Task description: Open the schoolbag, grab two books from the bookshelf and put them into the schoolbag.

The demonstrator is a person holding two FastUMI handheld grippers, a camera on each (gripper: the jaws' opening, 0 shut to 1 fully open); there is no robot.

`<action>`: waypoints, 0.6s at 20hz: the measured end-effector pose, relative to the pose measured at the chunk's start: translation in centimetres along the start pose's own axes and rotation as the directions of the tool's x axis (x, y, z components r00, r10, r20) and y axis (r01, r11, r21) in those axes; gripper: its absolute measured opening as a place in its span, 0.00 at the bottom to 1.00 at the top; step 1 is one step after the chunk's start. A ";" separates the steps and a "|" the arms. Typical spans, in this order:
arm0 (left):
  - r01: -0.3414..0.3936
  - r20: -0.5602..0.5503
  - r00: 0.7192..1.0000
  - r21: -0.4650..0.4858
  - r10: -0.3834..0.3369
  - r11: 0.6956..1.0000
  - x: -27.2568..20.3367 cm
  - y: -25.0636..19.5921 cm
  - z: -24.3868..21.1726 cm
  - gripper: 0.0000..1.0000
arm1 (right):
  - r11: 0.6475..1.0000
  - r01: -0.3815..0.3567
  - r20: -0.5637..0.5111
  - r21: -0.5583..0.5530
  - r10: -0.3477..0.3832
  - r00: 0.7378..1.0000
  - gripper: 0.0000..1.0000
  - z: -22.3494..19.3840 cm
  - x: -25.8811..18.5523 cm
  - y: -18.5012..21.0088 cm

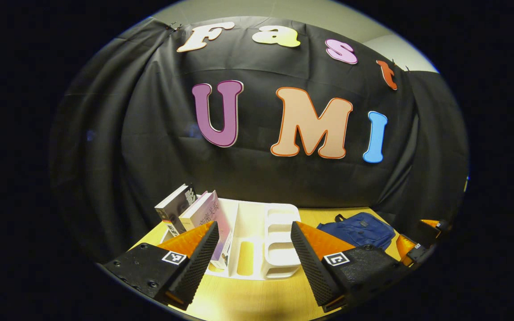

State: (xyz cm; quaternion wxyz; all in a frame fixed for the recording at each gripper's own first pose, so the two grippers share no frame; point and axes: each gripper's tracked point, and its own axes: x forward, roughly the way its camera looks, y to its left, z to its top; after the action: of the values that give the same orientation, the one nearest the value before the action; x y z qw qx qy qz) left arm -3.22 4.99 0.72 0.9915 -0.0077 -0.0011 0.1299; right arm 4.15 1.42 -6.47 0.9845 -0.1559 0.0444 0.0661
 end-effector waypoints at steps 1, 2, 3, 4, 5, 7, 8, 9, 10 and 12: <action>-0.010 0.000 1.000 0.004 0.010 1.000 -0.2 0.1 0.0 0.95 | 1.000 -0.003 -0.009 -0.025 0.003 1.000 0.98 -0.9 0.3 0.1; -0.024 0.000 1.000 0.009 0.024 1.000 -0.2 0.3 0.1 0.95 | 0.999 0.001 -0.018 -0.055 -0.002 1.000 0.93 -1.8 0.6 0.0; -0.038 0.003 0.999 0.013 0.038 0.999 -0.2 0.6 0.2 0.95 | 0.996 0.004 -0.029 -0.089 -0.006 1.000 0.94 -2.6 1.0 0.0; -0.049 0.008 0.999 0.016 0.049 0.999 -0.5 0.7 0.3 0.93 | 0.992 0.009 -0.038 -0.130 -0.014 0.999 0.98 -3.5 1.4 0.0; -0.060 0.010 0.998 0.020 0.060 0.998 -0.6 1.0 0.3 0.95 | 0.983 0.010 -0.041 -0.181 -0.018 0.999 0.94 -4.3 1.8 0.1; -0.080 0.010 0.997 0.026 0.080 0.996 -0.9 1.3 0.4 0.95 | 0.949 0.017 -0.039 -0.314 -0.031 0.999 0.94 -5.7 2.6 0.3; -0.091 0.009 0.996 0.029 0.090 0.995 -1.1 1.5 0.3 0.95 | 0.925 0.015 -0.034 -0.379 -0.030 0.999 0.93 -6.2 2.7 0.7; -0.102 0.005 0.995 0.034 0.102 0.994 -1.0 1.7 0.2 0.95 | 0.901 0.007 -0.029 -0.433 -0.022 0.999 0.98 -6.4 3.0 1.2; -0.115 0.004 0.993 0.037 0.115 0.993 -1.1 1.9 0.2 0.95 | 0.879 -0.008 -0.031 -0.476 -0.008 0.999 0.98 -7.1 3.6 1.6; -0.135 -0.004 0.991 0.040 0.136 0.990 -1.2 2.3 0.0 0.95 | 0.839 -0.034 -0.040 -0.543 0.014 0.999 0.97 -8.4 4.3 2.8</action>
State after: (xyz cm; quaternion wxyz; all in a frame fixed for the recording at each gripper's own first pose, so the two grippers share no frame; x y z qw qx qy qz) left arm -4.93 6.93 0.69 0.9803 0.0115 0.0051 0.1970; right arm 7.39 1.88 -15.77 0.8981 -0.4292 0.0426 0.0857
